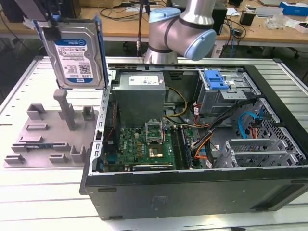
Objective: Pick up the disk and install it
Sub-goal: 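Pick up the disk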
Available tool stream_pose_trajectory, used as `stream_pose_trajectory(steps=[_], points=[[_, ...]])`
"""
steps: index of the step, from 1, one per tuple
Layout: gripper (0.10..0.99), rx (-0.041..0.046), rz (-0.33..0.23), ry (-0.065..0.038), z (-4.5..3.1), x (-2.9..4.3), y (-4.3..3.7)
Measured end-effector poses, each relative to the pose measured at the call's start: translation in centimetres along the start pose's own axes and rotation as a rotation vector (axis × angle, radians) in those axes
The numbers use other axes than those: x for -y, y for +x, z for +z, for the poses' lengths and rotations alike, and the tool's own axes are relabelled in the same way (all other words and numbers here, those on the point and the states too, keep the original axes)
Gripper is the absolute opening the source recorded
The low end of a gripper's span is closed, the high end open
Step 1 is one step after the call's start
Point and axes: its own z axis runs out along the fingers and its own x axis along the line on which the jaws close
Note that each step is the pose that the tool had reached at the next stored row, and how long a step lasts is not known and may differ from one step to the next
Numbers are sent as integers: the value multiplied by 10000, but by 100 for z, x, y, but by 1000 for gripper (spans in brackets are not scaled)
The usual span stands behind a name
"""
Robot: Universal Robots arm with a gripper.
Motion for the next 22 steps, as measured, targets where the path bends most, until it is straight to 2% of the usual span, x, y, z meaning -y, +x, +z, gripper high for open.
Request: stream_pose_trajectory(steps=[3,5,7,9,10,15,18,19,22], points=[[369,0,-2,0,1,95,28],[369,0,-2,1,2,198,58],[369,0,-1,1,2,258,74],[369,0,-2,0,1,362,102],[369,0,-1,0,1,437,123],[369,0,-2,0,0,658,189],[369,0,0,0,1,754,219],[369,0,-4,0,1,812,238],[369,1,-1,1,3,900,271]])
